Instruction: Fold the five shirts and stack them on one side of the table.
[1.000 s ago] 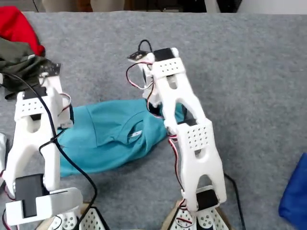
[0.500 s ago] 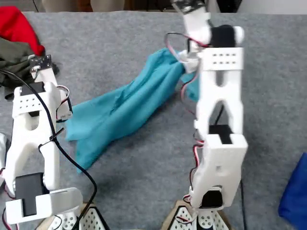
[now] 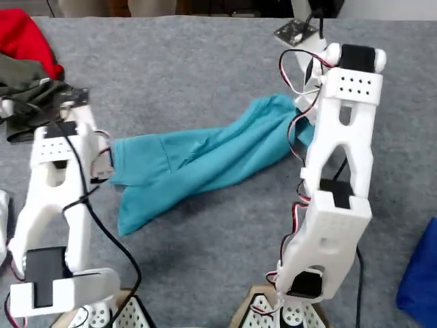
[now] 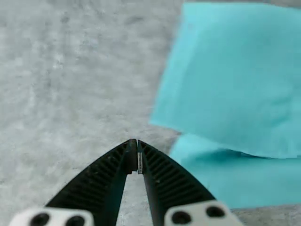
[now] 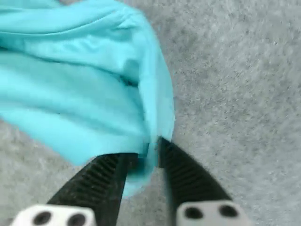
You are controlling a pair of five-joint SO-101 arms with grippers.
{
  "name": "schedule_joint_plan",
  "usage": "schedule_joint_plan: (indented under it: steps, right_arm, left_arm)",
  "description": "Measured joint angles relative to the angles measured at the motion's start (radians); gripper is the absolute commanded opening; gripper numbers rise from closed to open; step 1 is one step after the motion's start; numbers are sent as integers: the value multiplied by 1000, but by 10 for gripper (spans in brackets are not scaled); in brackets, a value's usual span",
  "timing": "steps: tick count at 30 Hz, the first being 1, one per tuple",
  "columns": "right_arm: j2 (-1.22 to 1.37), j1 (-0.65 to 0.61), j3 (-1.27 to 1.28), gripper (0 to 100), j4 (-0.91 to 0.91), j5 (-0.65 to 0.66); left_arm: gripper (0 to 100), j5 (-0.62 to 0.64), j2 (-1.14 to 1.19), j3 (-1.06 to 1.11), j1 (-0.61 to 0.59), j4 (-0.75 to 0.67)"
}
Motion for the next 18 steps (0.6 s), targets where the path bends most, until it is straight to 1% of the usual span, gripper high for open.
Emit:
schedule_joint_plan:
  steps: [3, 6, 8, 11, 13, 15, 17, 18]
  right_arm:
    - [-44, 3, 21, 253, 0, 23]
    - [-78, 28, 23, 253, 0, 31]
    - [-89, 44, 25, 253, 0, 32]
    - [-89, 74, 25, 253, 0, 32]
    - [-89, 92, 28, 253, 0, 32]
    - [-89, 97, 28, 253, 0, 38]
    - [-89, 101, 28, 253, 0, 54]
    - [-89, 104, 28, 253, 0, 57]
  left_arm:
    - [25, 77, 6, 0, 57, -44]
    - [25, 199, 43, -2, 61, -104]
    - [25, 276, 84, -2, 61, -115]
    - [32, 321, 163, -2, 61, -118]
    - [74, 328, 215, -2, 61, -118]
    - [146, 350, 256, -3, 61, -117]
    - [201, 388, 287, -29, 52, -86]
    - [210, 407, 301, -51, 41, -64]
